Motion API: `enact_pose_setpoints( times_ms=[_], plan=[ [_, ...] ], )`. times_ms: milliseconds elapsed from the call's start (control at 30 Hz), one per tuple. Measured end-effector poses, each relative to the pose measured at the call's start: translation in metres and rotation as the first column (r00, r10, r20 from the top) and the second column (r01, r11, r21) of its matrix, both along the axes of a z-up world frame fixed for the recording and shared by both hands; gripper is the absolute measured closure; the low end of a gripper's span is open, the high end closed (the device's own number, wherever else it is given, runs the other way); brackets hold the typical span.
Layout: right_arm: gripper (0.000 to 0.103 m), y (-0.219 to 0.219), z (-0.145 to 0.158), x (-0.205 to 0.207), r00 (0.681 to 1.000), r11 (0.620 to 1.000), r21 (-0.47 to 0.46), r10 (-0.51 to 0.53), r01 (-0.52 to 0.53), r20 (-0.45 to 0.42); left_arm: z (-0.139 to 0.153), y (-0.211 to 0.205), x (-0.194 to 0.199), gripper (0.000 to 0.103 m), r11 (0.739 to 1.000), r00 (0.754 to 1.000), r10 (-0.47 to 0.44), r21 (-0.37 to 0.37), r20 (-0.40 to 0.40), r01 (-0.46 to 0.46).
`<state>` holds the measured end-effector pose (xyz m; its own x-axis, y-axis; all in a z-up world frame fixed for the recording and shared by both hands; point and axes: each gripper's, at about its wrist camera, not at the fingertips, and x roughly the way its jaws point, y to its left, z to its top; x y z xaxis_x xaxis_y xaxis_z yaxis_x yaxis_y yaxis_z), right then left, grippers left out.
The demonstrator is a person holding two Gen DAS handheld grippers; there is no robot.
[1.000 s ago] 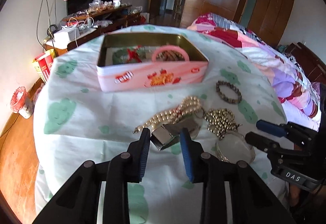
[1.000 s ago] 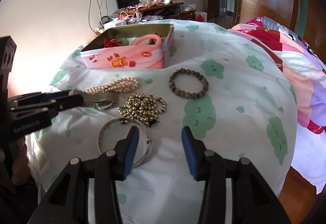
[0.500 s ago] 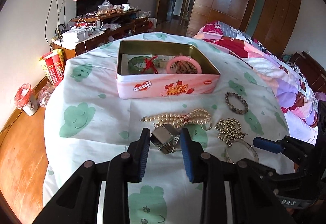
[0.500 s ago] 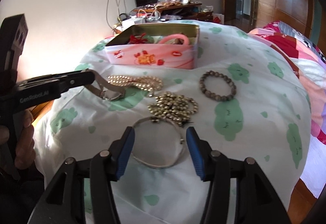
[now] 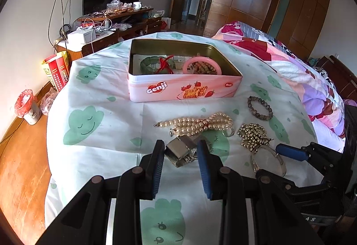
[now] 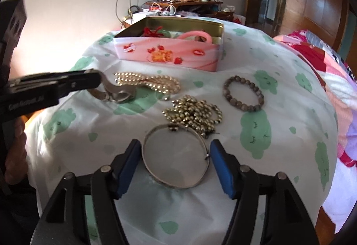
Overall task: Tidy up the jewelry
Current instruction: 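Lower the left gripper onto the silver rectangular clasp piece and close, then close the right gripper on the thin silver bangle while the left gripper holds the clasp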
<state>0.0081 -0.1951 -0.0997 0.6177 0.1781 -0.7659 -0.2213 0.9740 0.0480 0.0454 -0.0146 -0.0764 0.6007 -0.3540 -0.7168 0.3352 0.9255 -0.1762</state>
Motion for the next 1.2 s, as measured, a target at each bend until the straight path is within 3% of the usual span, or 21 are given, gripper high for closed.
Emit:
enact_pose_setpoints(
  times_ms=[1200],
  plan=[
    [0.036, -0.013, 0.029, 0.001, 0.997, 0.998, 0.058, -0.017, 0.012, 0.075, 0.035, 0.001, -0.005, 0.077, 0.999, 0.997, -0.019, -0.037, 0.069, 0.022]
  ],
)
